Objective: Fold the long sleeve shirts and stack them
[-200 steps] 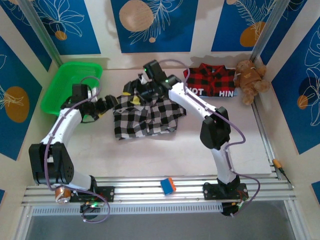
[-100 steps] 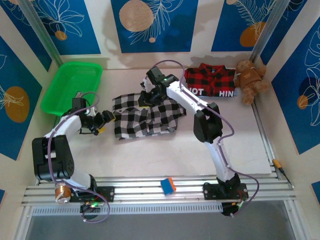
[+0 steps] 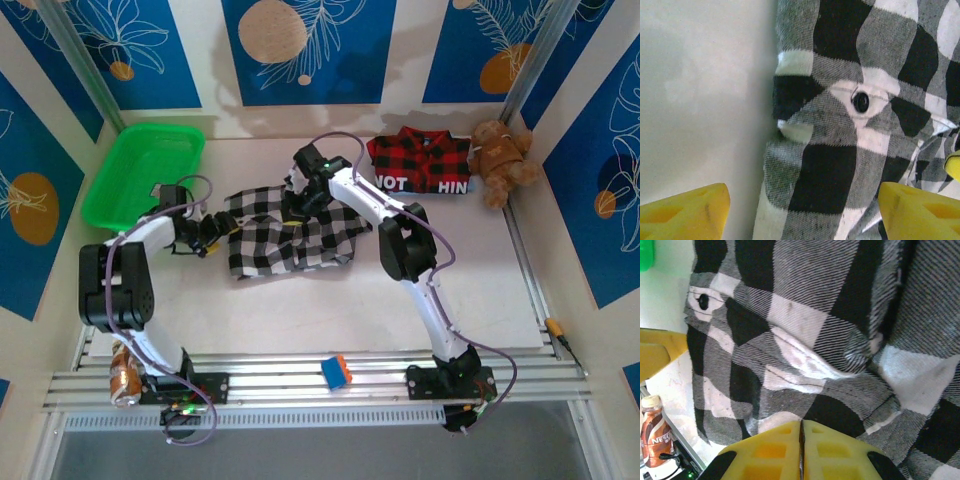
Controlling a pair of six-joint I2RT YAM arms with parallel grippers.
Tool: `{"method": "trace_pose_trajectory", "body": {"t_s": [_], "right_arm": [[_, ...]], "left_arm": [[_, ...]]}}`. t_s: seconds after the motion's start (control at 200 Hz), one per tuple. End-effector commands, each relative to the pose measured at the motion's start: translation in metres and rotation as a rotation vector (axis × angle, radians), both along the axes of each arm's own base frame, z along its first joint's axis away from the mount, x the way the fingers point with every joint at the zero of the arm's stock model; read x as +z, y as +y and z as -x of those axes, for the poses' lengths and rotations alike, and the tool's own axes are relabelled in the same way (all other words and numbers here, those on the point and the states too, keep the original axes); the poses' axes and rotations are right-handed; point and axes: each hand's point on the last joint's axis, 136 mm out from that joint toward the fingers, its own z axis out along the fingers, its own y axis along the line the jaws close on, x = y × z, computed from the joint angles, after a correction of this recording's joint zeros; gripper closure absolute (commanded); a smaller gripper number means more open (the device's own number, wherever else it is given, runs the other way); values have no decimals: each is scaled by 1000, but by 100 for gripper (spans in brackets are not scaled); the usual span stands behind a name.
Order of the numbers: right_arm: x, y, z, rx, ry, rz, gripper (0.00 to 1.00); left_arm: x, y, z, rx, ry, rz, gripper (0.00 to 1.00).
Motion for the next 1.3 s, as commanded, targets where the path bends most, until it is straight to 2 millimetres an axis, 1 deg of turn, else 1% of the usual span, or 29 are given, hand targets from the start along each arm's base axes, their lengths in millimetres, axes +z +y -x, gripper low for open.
{"method": "trace_pose_trajectory", "body": {"t_s": [0.0,0.1,0.195,0.32,0.545,0.63,0.695,0.77,0.825,0.885,0.91,0.965,1.005,1.121,1.216,1.296], "right_arm": [[-6,-2,-3,-20,26,4,90],[-12,-4,-4,-32,34,9,90],[-18,-5,-4,-38,45,13,90],[-26,-5,-3,-41,64,17,90],[-38,-4,-2,-53,97,21,91],[-40,-4,-1,-62,111,16,91],[-43,-4,0,-73,121,17,91],[-44,-5,0,-80,130,15,91],[-43,-4,1,-82,131,15,91],[-42,-5,1,-82,130,14,92],[-41,-5,1,-84,129,16,91],[-41,-7,2,-90,128,21,92],[-39,-7,2,-94,127,19,92],[-35,-3,8,-90,130,10,92],[-29,8,16,-74,125,5,92],[-33,17,21,-89,158,-5,92]], "left_arm": [[-3,-1,-16,4,-14,-24,22],[-8,-2,-21,12,-15,-23,22],[-7,-9,-28,2,-27,-17,22],[-13,-17,-33,-7,-20,-18,22],[-29,-27,-40,-19,-7,-37,30],[-32,-29,-44,-12,-11,-32,37],[-33,-31,-47,-13,-8,-37,45],[-32,-30,-48,-24,-1,-53,59],[-31,-26,-47,-34,12,-82,67],[-29,-22,-45,-51,24,-113,73],[-28,-17,-43,-49,33,-131,76],[-22,-7,-40,-45,48,-181,86],[-15,1,-37,-51,52,-225,91],[3,21,-28,-101,78,-367,94],[17,38,-19,-144,101,-485,95],[31,51,-13,-163,102,-573,96]]}}
